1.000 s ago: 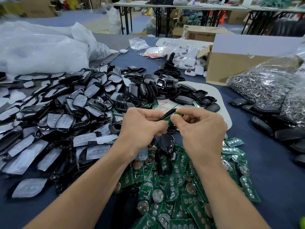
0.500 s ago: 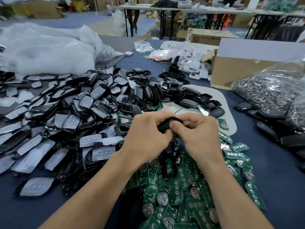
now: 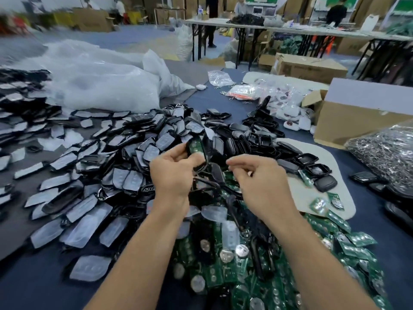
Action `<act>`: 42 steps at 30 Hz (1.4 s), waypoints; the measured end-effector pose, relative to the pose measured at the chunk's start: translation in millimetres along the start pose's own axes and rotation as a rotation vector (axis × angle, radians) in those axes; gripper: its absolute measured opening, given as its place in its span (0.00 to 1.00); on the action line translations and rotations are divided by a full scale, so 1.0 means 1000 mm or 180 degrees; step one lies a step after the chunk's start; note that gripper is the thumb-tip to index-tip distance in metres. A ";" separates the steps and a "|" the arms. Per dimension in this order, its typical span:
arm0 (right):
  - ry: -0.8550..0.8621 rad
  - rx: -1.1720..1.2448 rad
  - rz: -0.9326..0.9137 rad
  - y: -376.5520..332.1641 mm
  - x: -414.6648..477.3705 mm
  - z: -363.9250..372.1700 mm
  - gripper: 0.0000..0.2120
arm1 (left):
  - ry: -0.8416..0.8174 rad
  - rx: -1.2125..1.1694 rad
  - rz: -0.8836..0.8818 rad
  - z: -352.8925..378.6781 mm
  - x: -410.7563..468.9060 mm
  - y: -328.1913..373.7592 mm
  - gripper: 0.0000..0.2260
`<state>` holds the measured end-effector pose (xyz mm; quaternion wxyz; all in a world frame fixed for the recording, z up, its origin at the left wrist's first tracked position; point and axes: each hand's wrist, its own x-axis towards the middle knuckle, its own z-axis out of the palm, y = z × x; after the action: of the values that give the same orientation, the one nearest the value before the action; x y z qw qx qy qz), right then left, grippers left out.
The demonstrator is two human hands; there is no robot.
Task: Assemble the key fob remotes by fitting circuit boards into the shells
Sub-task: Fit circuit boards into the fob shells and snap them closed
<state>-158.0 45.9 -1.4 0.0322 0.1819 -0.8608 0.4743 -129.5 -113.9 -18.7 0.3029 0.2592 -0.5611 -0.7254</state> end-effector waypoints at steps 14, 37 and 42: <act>-0.1642 -0.1743 -0.0960 -0.070 0.122 0.109 0.26 | 0.0990 -0.0616 -0.0380 -0.019 0.022 0.000 0.09; 0.0873 0.1014 0.0451 0.028 -0.043 -0.030 0.09 | -0.1094 -0.0055 -0.0201 0.023 -0.042 -0.007 0.13; 0.0810 0.1367 0.0640 0.045 -0.059 -0.036 0.11 | -0.2036 0.0980 0.0015 0.039 -0.076 -0.023 0.15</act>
<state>-122.8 113.8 -31.0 0.0536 0.0371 -0.7432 0.6659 -109.4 -28.4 -28.8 0.0710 0.0603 -0.7309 -0.6761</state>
